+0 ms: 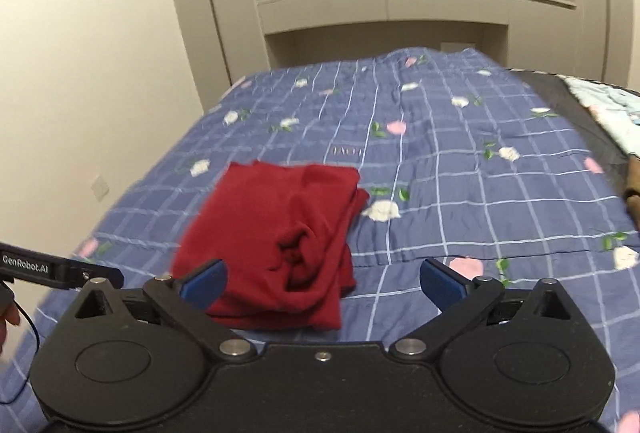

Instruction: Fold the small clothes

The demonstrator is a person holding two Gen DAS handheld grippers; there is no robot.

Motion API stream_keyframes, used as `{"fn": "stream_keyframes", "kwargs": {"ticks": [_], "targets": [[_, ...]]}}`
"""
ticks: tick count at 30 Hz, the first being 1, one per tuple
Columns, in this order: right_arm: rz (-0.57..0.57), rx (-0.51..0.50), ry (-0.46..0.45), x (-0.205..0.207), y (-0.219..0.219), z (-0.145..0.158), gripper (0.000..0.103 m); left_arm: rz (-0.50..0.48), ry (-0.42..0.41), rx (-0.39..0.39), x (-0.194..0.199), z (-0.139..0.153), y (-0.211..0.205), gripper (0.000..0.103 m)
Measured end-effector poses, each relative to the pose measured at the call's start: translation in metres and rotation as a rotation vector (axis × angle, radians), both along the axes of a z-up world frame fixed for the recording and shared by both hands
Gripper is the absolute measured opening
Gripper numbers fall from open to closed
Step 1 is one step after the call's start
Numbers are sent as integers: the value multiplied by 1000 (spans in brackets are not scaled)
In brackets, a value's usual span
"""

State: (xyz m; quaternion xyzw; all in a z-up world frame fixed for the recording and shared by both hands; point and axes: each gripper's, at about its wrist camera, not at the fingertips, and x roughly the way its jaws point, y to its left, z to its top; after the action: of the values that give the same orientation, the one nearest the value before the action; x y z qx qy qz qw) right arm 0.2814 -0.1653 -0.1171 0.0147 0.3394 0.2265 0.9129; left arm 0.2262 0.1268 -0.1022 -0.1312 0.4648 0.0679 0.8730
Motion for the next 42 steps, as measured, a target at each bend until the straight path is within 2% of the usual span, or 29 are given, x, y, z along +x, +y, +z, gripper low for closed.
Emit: {"fn": "stream_keyframes", "kwargs": {"ticks": [8, 15, 23, 28, 42], "targets": [[-89, 49, -10, -68, -9, 68, 102, 14, -117, 128, -54, 78, -25, 102], [-150, 45, 11, -123, -14, 103, 102, 15, -134, 212, -105, 110, -35, 102], [-99, -14, 37, -162, -7, 110, 102, 26, -119, 143, -147, 114, -35, 102], [-93, -18, 75, -176, -6, 105, 102, 14, -105, 145, -162, 110, -36, 102], [-60, -21, 83, -177, -3, 104, 102, 24, -94, 143, -173, 107, -37, 102]]}}
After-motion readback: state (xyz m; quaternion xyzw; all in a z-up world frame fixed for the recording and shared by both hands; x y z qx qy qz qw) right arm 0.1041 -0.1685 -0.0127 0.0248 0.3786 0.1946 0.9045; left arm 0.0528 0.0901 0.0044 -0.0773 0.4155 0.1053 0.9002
